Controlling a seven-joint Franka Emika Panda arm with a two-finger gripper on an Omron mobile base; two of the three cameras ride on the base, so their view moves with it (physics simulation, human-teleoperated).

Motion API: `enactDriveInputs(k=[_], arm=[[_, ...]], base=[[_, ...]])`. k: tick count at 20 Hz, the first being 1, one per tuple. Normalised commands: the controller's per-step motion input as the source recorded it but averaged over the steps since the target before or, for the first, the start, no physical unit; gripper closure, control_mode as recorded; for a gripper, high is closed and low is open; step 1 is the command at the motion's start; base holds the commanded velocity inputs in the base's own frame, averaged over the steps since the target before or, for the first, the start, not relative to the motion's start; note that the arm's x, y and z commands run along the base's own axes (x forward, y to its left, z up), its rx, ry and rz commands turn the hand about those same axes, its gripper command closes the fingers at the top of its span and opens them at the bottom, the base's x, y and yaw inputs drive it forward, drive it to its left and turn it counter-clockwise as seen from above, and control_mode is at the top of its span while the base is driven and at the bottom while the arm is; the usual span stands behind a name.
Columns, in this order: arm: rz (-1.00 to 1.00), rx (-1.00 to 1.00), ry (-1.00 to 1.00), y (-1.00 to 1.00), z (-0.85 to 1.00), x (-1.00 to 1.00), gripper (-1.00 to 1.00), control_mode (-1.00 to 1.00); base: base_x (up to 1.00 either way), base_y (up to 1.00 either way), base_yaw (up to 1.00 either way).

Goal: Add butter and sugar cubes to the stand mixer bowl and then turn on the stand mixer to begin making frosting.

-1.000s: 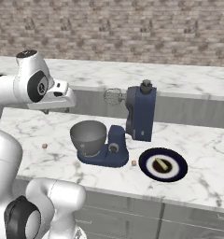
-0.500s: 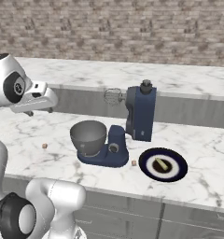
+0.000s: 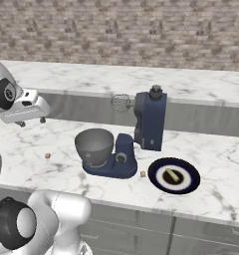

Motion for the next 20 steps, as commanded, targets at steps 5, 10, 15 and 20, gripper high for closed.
enactDriveInputs(k=[5, 10, 15, 20], arm=[[0.00, 0.00, 0.10, 0.38, -0.16, 0.04, -1.00, -1.00], [0.00, 0.00, 0.08, 0.21, -0.12, 0.01, -1.00, -1.00], [0.00, 0.00, 0.11, 0.26, -0.12, 0.01, -1.00, -1.00], [0.00, 0.00, 0.16, 0.35, -0.22, 0.13, -1.00, -1.00]], base=[[0.00, 0.00, 0.00], [0.00, 0.00, 0.00], [0.00, 0.00, 0.00], [0.00, 0.00, 0.00]])
